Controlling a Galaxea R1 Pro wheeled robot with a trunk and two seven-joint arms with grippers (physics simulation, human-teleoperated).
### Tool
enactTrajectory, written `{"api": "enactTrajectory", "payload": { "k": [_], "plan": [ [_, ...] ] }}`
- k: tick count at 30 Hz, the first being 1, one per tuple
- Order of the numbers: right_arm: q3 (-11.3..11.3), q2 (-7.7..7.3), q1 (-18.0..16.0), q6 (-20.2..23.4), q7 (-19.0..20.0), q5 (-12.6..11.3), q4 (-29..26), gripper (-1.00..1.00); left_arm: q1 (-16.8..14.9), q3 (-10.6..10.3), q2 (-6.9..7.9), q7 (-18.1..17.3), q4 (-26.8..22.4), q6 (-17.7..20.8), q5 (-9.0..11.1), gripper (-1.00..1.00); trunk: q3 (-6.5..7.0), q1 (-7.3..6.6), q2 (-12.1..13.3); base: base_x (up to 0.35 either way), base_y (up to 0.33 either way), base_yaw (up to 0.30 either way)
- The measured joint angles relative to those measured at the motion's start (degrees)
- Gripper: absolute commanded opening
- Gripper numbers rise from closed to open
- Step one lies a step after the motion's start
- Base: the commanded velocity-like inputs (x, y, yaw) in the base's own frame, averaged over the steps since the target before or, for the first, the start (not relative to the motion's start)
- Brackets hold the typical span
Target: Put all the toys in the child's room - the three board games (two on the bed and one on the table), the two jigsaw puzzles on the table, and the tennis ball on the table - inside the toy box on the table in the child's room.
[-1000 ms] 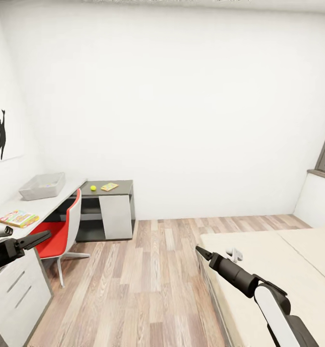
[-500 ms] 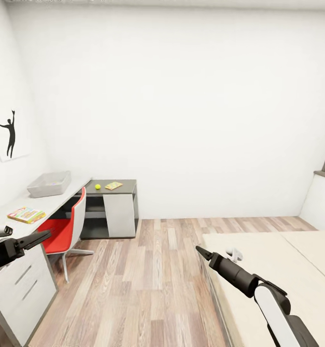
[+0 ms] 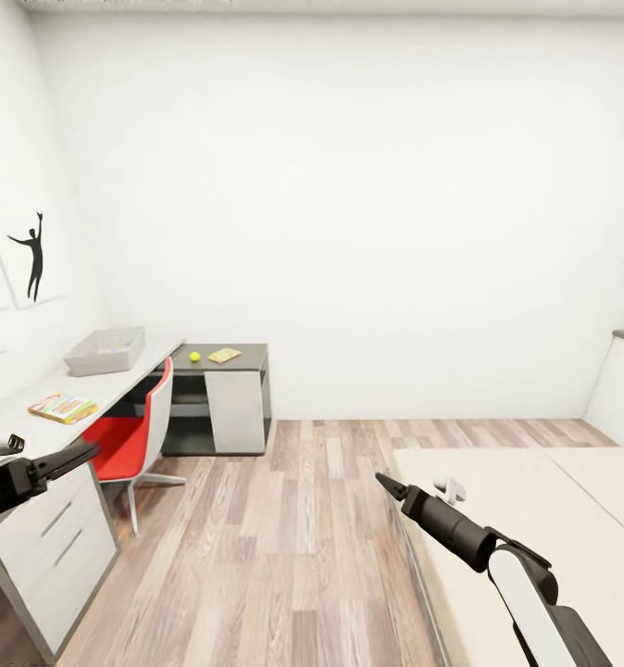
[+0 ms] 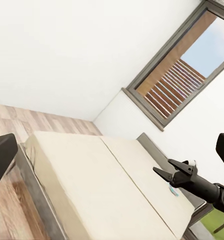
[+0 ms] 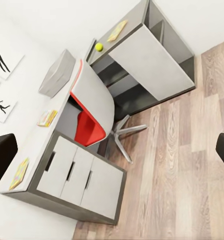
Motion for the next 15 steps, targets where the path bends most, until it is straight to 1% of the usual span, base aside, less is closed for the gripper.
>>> {"api": "enactTrajectory", "payload": {
  "k": [3,9,12,15],
  "plan": [
    [0.00,0.00,0.01,0.00,0.07,0.00,0.00,1.00,0.00,0.00,0.00,0.00,0.00,0.00,0.00,1.00,0.00,0.00,0.00,-0.014,-0.010,0.103],
    [-0.01,0.00,0.02,0.00,0.04,0.00,-0.01,1.00,-0.01,-0.01,-0.01,0.00,0.01,0.00,-0.01,1.00,0.00,0.00,0.00,-0.017,-0.002,0.021],
    [-0.01,0.00,0.00,0.00,0.03,0.00,-0.01,1.00,-0.02,-0.01,-0.01,-0.01,0.01,0.00,-0.02,1.00,0.00,0.01,0.00,-0.092,0.000,-0.053],
    [-0.01,-0.01,0.00,0.00,0.02,-0.01,-0.02,1.00,-0.02,-0.01,-0.01,-0.01,0.01,0.00,-0.01,1.00,0.00,0.01,0.00,-0.094,0.000,-0.125]
  ]
}}
